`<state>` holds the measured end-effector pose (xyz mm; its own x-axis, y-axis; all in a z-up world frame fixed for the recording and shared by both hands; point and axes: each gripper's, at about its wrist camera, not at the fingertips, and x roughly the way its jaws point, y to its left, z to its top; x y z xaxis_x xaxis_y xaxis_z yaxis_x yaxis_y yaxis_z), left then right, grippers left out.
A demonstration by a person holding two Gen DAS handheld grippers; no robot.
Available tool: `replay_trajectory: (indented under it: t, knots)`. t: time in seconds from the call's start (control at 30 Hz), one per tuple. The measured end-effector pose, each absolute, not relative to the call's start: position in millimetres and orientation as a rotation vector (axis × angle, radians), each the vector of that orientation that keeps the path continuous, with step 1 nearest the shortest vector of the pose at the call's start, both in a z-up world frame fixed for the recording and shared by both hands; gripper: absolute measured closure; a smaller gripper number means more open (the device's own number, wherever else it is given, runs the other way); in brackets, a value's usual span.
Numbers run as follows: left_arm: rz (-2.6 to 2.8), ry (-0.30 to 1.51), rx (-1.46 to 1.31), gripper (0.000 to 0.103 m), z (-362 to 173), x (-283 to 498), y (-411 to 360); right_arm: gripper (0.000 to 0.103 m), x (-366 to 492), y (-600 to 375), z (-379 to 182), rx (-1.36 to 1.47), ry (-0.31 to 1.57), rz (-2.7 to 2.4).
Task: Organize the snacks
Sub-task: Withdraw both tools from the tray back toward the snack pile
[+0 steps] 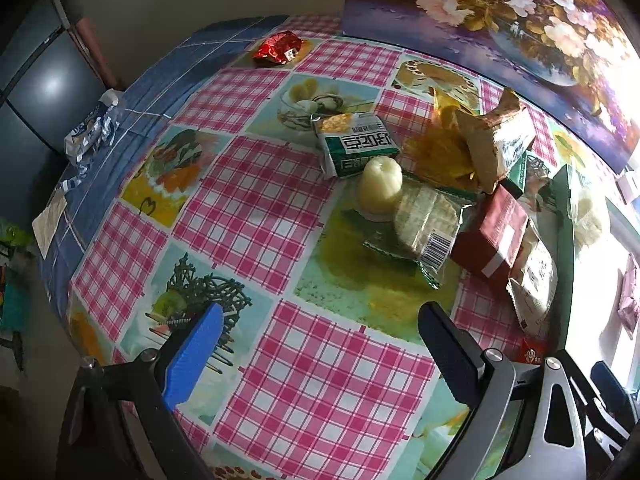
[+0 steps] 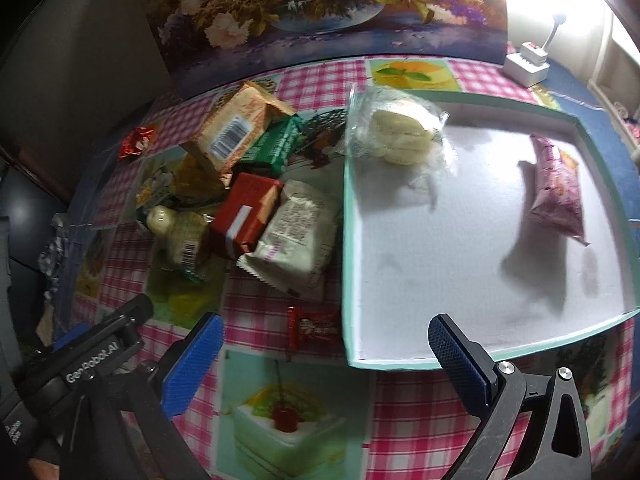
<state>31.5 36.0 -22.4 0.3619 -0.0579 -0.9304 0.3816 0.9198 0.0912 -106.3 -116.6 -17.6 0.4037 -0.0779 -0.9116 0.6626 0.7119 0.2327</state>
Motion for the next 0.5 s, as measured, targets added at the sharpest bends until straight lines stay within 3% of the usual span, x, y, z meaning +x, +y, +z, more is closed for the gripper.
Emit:
replay_trajectory:
  t: [0.13, 0.27, 0.4, 0.5]
  knots:
    - [-0.292, 1.177, 0.308, 0.005, -22.8, 32.6, 36.8, 0.000, -98.5, -110.8, -21.6, 0.622, 1.089, -0.487]
    - [-0.291, 1.187, 0.294, 0.005, -24.4, 35.2, 38.9, 0.018, -94.8, -108.6, -25.0, 0.625, 1.101, -0.460]
    - [-0.290, 1.196, 0.283, 0.005, -26.0, 36.7, 40.3, 0.024, -94.9, -111.3, -22.5, 0.627, 1.078, -0.459]
    - [-0.295, 1.199, 0.277, 0.005, -26.2, 36.3, 39.8, 0.037, -96.6, -113.3, -19.3, 0.645, 1.055, -0.446]
